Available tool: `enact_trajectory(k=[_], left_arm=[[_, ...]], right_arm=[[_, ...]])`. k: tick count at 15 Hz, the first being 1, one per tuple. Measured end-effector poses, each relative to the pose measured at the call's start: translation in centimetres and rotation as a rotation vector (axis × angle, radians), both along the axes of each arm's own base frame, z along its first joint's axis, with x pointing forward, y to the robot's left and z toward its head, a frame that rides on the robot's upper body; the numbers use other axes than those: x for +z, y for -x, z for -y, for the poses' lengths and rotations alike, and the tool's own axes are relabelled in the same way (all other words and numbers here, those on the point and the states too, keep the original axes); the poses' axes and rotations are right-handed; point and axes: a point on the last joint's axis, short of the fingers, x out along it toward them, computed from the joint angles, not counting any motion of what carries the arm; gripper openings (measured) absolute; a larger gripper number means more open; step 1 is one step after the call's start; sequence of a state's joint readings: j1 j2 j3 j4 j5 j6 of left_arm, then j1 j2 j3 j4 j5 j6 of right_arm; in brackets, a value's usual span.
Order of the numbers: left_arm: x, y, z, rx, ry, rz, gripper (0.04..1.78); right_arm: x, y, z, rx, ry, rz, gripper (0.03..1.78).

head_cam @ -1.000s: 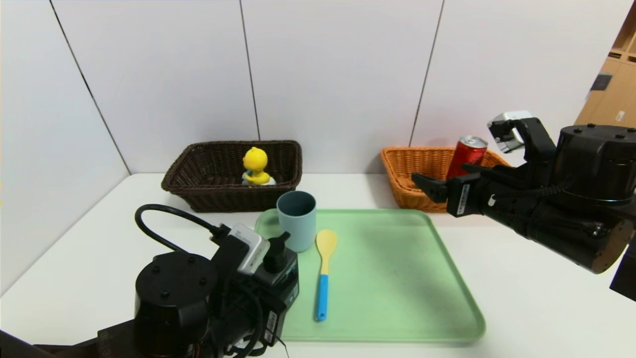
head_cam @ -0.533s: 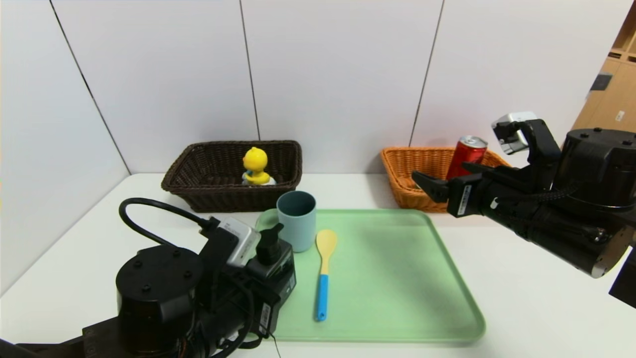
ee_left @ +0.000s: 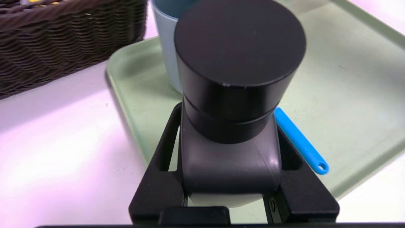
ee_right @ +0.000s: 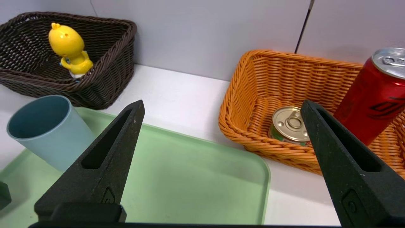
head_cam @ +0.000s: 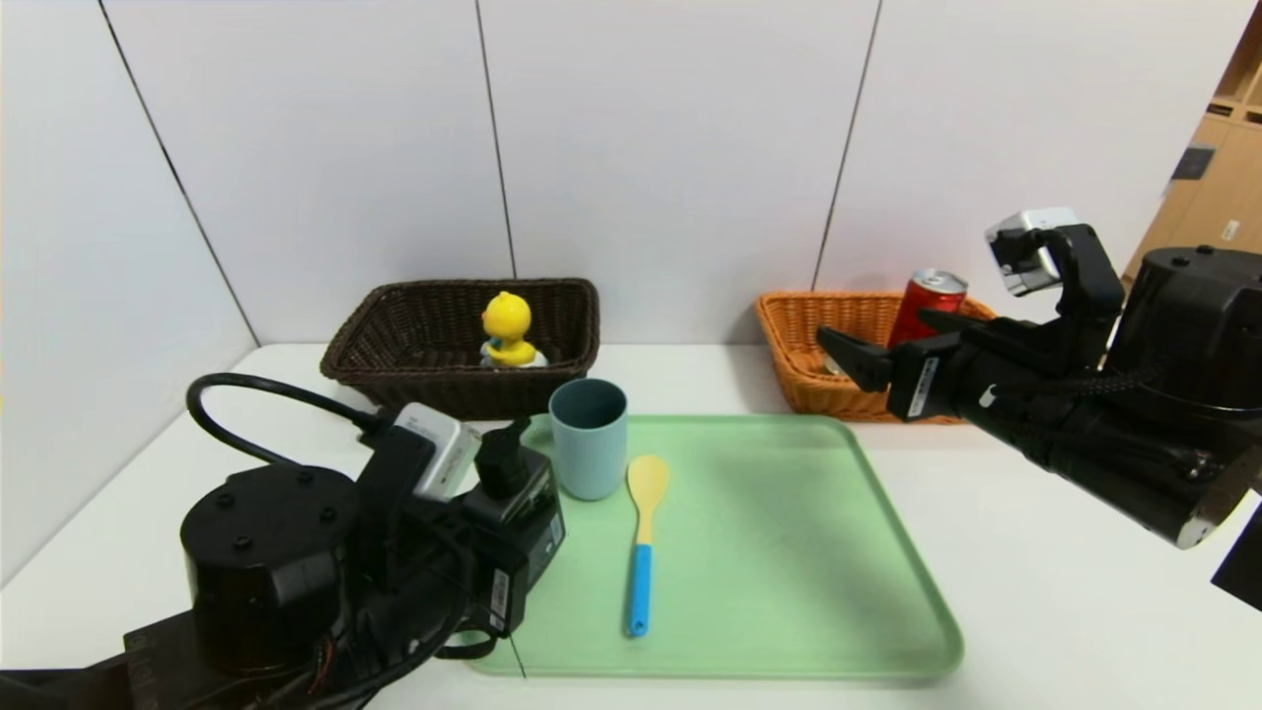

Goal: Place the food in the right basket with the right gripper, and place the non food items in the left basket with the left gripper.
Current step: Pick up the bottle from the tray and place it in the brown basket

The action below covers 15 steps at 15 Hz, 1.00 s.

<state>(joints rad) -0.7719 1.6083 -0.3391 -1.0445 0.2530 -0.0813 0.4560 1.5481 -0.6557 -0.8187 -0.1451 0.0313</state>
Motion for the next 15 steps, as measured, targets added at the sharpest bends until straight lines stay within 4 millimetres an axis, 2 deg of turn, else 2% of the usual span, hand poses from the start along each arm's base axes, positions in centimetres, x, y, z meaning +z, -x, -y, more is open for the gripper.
enact_trajectory(k=[4,7,11,15], left_arm=[[1.1,-0.7,-1.1,0.041,-0.011,0.058,0.63],[3.1,-2.0,-2.2,0.090,-0.032,0.141,0.63],[6.6,-5.3,-4.5,0.153,-0.072,0.212,0.63],[10.6,-9.5,-7.6,0.215,-0.071,0.238,0.63]], right_arm=[[-0.5,0.2,0.1,-0.003,0.002,-0.017,1.70],[-0.9,0.3,0.2,-0.004,0.006,-0.031,1.70],[-1.2,0.4,0.4,-0.012,0.010,-0.042,1.70],[-1.4,0.6,0.7,-0.019,0.001,-0.026,1.70]])
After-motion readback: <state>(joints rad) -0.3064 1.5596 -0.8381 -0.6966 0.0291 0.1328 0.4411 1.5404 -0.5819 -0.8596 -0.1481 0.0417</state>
